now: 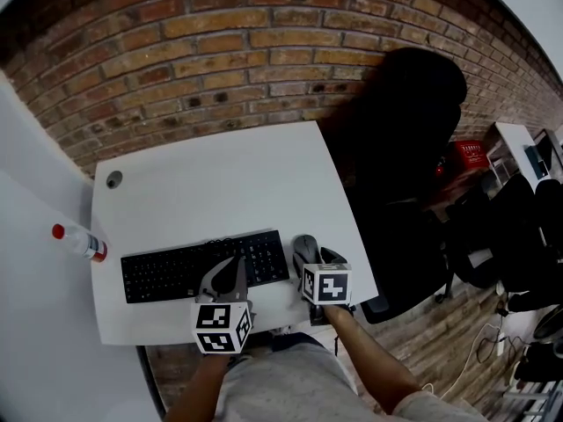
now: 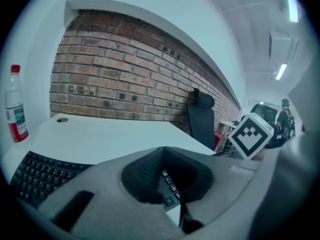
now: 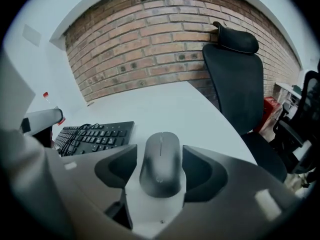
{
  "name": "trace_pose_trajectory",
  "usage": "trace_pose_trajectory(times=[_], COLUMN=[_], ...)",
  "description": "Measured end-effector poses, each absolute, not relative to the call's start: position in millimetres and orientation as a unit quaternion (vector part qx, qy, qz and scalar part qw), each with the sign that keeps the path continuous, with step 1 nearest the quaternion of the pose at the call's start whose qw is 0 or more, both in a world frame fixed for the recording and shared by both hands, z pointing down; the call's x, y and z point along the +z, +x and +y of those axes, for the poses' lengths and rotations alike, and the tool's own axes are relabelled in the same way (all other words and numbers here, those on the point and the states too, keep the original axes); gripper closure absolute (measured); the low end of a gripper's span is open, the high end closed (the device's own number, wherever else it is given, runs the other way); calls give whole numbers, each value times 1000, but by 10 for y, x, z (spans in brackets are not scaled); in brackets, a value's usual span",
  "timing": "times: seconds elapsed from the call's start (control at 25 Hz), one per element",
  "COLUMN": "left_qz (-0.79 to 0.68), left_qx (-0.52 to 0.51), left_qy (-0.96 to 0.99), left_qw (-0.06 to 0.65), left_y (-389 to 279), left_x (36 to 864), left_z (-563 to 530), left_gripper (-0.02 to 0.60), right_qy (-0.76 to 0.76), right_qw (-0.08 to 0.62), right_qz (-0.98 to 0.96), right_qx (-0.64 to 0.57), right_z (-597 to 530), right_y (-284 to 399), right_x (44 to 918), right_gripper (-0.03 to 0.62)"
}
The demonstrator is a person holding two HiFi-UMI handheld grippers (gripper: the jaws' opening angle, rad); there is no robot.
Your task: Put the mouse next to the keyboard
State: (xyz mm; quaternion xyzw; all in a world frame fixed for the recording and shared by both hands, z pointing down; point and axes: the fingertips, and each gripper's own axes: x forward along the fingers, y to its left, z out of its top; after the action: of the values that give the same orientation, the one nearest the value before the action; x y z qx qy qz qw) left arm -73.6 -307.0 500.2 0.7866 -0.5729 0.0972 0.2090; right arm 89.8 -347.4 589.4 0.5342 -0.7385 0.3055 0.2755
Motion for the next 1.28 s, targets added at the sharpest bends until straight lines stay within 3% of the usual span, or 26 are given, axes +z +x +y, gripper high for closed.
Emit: trace_pose_trajectory(times=[0.36,1.28], left_qz=[-584,-587], left_qx=[81,59], left_qy=[781,784], left_qw=[208,192], left_y=[-1002,-1598], left_x=[4895,4647], left_z=[-2874,-2371], left_gripper=[588,588], right_qy=[516,477], right_qw=[238,179], right_qz=[-780,-845], right_qx=[262,165], right_z=[-3288,-2682], right_y=[545,-318], right_x=[5467,4585], right_gripper=[422,580])
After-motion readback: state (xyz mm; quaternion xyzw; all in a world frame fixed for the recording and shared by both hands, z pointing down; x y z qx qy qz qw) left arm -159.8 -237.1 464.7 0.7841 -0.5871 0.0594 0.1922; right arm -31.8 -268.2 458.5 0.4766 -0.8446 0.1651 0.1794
